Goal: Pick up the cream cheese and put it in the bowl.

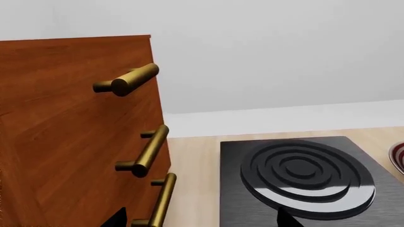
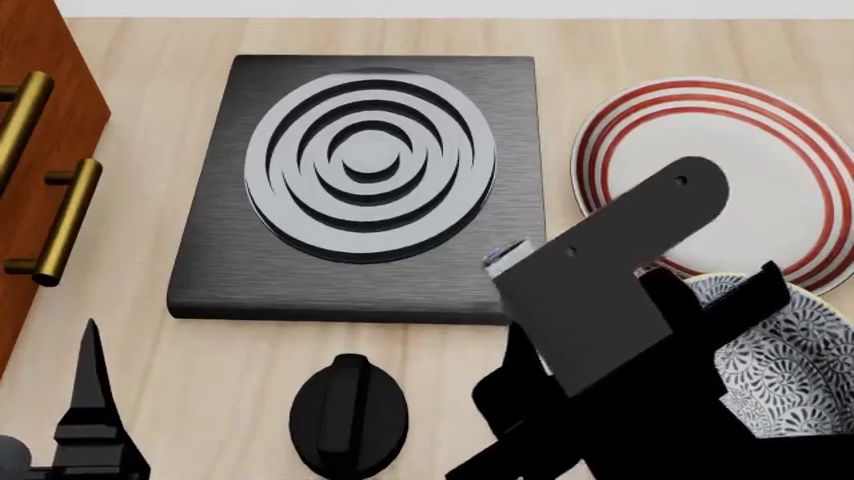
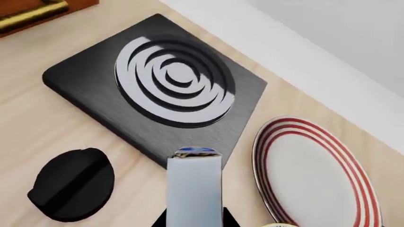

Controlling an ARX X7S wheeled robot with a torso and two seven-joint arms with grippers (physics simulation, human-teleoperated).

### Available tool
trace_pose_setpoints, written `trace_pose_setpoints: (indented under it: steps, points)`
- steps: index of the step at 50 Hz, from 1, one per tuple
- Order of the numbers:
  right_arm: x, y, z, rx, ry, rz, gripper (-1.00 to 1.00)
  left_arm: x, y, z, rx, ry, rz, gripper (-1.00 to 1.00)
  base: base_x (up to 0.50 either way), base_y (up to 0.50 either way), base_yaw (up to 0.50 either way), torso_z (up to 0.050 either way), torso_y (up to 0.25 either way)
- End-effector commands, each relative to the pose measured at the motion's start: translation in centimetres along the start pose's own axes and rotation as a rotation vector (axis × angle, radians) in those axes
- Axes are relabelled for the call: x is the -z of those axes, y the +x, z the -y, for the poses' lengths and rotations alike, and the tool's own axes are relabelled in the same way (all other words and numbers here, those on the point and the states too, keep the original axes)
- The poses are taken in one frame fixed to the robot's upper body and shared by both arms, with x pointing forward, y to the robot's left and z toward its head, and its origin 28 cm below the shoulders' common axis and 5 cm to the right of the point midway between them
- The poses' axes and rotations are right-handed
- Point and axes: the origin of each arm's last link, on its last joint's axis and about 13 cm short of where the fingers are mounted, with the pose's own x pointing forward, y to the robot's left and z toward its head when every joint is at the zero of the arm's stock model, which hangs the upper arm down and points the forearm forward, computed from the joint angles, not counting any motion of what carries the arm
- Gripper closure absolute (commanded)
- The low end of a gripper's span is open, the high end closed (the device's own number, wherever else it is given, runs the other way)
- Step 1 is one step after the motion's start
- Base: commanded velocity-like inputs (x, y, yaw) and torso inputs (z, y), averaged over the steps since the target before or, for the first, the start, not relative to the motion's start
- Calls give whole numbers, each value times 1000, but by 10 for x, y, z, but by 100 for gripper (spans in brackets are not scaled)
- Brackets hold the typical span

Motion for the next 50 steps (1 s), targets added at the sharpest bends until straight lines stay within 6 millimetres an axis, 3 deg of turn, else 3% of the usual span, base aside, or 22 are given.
trace_pose_setpoints:
  steps: [1,13,19,50]
  points:
    - [-5,1,8,87,24,128,100,1,0,0,2,3,-1,-100,0,0,0,0,0]
    - [-11,0,18,147,34,189,100,0,0,0,2,-1,0,-100,0,0,0,0,0]
    - [-2,4,18,176,53,207,100,0,0,0,2,1,0,-100,0,0,0,0,0]
    - [-13,-10,42,293,221,347,100,0,1,0,-1,4,-4,-100,0,0,0,0,0]
